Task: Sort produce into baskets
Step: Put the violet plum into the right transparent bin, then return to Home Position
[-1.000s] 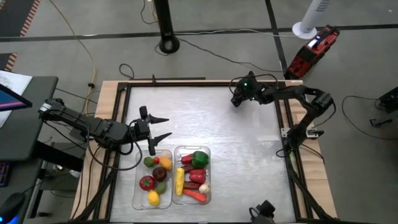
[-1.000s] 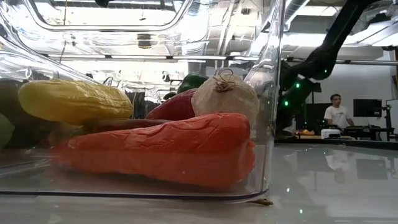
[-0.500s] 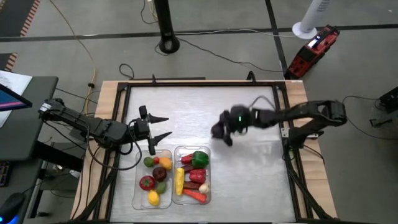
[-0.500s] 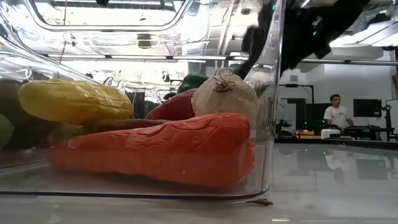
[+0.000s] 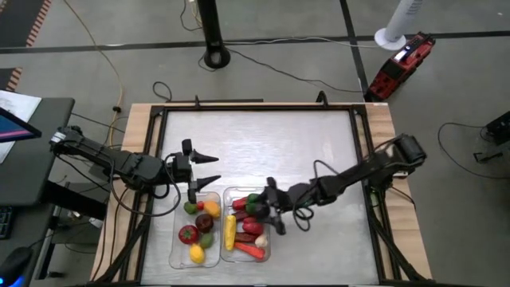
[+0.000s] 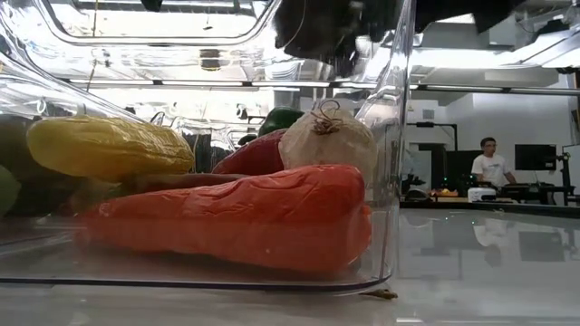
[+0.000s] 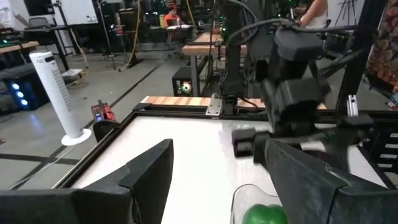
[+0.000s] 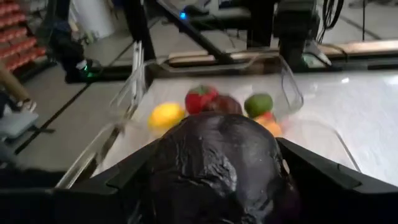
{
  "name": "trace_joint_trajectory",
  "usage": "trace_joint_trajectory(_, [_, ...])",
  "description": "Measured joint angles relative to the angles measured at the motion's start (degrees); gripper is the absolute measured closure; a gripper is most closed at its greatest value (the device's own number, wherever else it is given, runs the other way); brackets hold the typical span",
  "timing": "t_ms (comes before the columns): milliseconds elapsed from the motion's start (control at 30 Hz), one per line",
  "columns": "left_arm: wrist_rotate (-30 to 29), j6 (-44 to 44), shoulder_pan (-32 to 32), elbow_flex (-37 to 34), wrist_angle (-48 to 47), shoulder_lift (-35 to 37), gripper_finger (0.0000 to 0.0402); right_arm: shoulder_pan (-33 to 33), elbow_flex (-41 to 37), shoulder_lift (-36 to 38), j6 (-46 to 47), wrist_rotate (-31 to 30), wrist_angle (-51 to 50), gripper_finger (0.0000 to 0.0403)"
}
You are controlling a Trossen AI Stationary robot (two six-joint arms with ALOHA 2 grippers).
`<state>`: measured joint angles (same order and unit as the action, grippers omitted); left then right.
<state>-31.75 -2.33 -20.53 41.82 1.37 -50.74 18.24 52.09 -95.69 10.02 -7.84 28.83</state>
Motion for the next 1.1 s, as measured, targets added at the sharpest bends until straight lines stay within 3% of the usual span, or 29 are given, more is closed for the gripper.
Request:
trace_joint_trajectory(167, [0.0,-0.7,0.0,0.0,-0.1,0.0,0.0159,-1.3,6.2,-7.1,-0.8,2.8,-0.6,0.0042])
trace_joint_trajectory(333, [-2.5,1.4,-1.8,0.0,-0.2,1.4,0.0159,-3.2,11.1,-4.0,-1.3,2.1,-16.7,0.0011])
trace_joint_trajectory(433, [-5.6,2.4,-3.9,-0.2,-1.4,3.2,0.0159,-3.9,9.2,1.9,-1.6,-2.8,-21.5,0.0011])
trace_joint_trajectory(633, [-8.9,4.6,-4.7,-7.3,6.0,8.9,0.0159,-3.8,-3.3,17.7,-2.6,-16.2,-22.7,0.003])
trace_joint_trajectory(1100, [-10.1,9.2,-4.1,-19.4,8.4,28.2,0.0159,-3.8,-29.2,54.7,-2.8,-28.6,-21.9,0.0042])
